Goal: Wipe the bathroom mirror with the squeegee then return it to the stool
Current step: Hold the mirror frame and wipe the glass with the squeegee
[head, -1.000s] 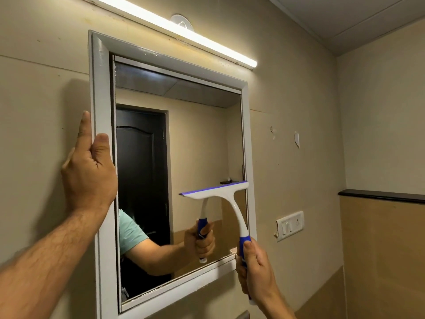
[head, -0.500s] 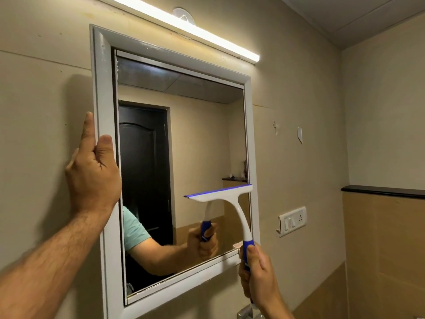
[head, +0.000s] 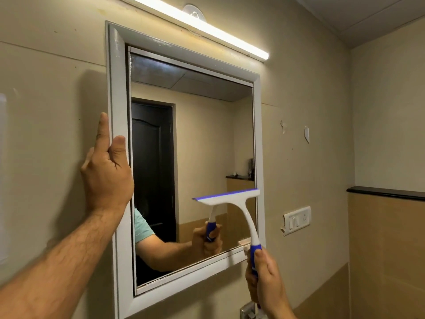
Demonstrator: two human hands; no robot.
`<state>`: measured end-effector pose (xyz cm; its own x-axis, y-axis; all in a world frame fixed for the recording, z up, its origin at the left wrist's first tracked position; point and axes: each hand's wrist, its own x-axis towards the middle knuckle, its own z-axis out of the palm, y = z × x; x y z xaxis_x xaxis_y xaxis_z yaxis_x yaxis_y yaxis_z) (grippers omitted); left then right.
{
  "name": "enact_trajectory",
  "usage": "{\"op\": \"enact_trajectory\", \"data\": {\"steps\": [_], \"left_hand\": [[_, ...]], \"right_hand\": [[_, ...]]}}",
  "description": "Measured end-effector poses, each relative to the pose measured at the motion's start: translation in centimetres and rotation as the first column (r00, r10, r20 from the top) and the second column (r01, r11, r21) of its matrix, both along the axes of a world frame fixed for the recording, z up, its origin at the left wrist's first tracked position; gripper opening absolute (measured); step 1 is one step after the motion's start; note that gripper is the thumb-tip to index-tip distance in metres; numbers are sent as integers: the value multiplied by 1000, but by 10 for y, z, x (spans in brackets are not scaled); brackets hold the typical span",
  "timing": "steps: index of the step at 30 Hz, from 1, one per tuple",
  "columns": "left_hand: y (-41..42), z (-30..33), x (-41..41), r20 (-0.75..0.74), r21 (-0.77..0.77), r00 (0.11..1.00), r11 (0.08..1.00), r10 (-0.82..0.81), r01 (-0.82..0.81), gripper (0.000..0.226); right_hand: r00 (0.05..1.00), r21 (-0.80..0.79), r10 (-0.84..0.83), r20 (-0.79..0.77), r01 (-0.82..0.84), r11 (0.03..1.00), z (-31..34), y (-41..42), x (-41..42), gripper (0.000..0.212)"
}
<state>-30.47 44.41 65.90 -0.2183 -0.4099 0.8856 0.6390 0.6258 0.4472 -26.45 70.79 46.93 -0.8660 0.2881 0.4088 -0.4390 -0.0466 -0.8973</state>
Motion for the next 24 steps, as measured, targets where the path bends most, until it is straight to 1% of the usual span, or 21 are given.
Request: {"op": "enact_trajectory", "data": {"steps": [3,8,10,13,15,19,21,24], "left_hand": [[-2,-2,-3,-1,-3,1000,1000,8,-8,48],[-3,-3,-4,-4,-14,1000,1000,-4,4,48],[-4,-3,-5,-5,-17,1000,1000,-1,1,48],[-6,-2,-9,-4,-15,1000,1000,-1,1,48],[-7,-3,-11,-12,-14,1000,1000,-6,5,48],[-7,-3,-13,-20,-21,1000,1000,-21,21,48],[-7,-4,-11,-23,-24,1000,1000,-19,19,48],[-5,-4,-8,-36,-35,999,999,-12,11,48]], "right_hand": [[1000,4,6,20,-6,1000,1,3,7,38],[988,100,-89,-129,102,990,55,8,-1,38],[984,125,-103,-146,121,985,69,9,-6,36],[994,116,-59,-95,70,991,61,7,-9,37],[999,78,-16,-43,19,997,41,6,-6,42],[999,10,18,42,-18,1000,5,4,4,41],[999,13,18,36,-19,1000,5,5,9,40],[997,58,-4,-75,8,998,33,12,9,45]]}}
